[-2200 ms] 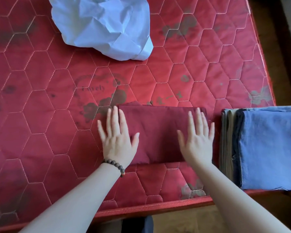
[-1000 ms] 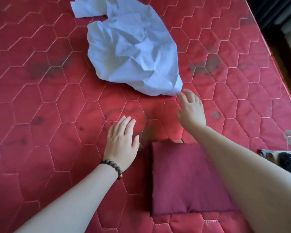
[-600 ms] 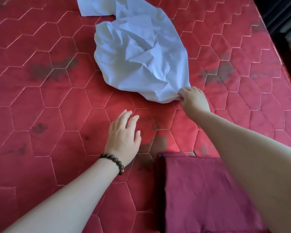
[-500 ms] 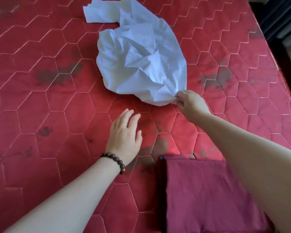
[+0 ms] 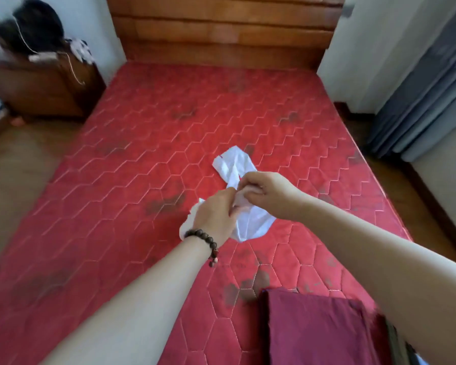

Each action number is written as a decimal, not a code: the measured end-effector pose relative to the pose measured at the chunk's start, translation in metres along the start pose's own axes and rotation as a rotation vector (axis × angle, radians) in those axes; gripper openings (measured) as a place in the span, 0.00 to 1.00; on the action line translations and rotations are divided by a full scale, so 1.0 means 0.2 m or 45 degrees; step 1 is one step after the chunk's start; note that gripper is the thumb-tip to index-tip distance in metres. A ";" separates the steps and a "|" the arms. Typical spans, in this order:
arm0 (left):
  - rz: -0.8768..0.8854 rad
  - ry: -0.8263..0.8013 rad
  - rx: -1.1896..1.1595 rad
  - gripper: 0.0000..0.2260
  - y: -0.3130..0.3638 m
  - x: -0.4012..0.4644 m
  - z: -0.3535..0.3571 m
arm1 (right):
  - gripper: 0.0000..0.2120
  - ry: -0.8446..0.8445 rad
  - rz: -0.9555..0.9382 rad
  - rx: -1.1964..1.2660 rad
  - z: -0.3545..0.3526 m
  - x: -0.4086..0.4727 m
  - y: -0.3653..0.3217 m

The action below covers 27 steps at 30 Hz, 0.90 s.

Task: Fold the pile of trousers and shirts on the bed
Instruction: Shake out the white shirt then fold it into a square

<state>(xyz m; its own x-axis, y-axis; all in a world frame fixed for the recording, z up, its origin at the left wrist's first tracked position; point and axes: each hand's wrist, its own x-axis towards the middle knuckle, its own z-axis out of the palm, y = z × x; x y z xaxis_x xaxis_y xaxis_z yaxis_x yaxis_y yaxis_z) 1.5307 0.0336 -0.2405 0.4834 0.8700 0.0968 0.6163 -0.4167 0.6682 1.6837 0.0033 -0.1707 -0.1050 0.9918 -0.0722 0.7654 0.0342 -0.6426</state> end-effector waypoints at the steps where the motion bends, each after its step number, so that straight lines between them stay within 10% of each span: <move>1: 0.008 0.017 -0.077 0.05 0.06 0.01 -0.13 | 0.09 0.025 -0.016 0.017 -0.08 -0.01 -0.11; 16: 0.219 0.211 -0.406 0.13 0.81 -0.23 -2.00 | 0.09 0.173 0.011 0.453 -0.76 -0.30 -1.36; 27: 0.284 0.411 -0.561 0.10 0.82 -0.51 -2.59 | 0.11 0.823 -0.234 0.466 -0.81 -0.30 -2.13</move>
<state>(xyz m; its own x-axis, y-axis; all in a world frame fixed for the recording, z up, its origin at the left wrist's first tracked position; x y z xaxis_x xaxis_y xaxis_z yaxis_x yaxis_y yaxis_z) 1.2607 0.0134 0.2406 0.3157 0.8388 0.4437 0.1716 -0.5103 0.8427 1.4669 -0.0511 0.2314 0.2684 0.8524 0.4487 0.5005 0.2746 -0.8211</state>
